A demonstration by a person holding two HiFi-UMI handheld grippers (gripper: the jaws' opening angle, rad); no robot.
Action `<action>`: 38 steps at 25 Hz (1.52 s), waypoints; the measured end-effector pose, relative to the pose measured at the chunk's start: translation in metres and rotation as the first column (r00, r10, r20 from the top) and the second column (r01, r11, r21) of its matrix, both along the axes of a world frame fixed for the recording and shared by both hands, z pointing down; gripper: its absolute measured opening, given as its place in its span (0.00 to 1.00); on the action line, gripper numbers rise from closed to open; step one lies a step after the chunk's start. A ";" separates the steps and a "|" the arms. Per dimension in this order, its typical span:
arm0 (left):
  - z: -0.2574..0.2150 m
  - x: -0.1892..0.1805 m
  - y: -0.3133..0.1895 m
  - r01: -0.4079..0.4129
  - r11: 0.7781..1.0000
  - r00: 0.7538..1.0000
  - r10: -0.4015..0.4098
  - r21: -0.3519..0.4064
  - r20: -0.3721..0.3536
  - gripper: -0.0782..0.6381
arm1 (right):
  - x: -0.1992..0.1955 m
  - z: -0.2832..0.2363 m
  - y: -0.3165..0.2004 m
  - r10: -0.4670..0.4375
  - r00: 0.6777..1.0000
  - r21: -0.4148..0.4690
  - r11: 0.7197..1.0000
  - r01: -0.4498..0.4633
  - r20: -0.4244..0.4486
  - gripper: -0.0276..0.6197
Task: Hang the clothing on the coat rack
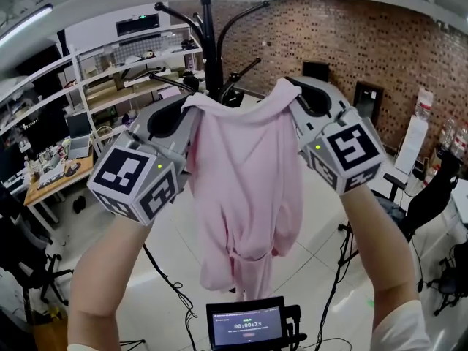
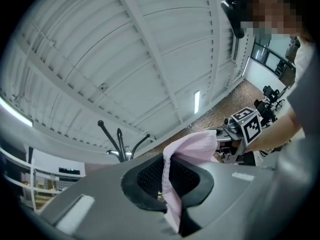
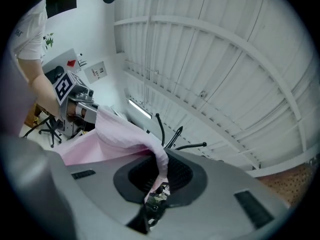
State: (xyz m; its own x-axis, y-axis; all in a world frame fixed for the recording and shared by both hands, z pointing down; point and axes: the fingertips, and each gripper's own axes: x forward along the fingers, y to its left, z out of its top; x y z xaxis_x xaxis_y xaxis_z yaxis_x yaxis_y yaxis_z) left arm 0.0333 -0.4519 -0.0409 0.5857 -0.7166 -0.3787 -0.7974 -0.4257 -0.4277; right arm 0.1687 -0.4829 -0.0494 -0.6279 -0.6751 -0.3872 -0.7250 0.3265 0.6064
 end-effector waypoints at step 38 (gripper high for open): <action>0.004 -0.052 -0.154 0.365 0.925 0.907 -0.326 -0.110 0.267 0.13 | -0.008 0.040 -0.173 0.191 0.947 -0.239 0.937 -0.255 -0.259 0.08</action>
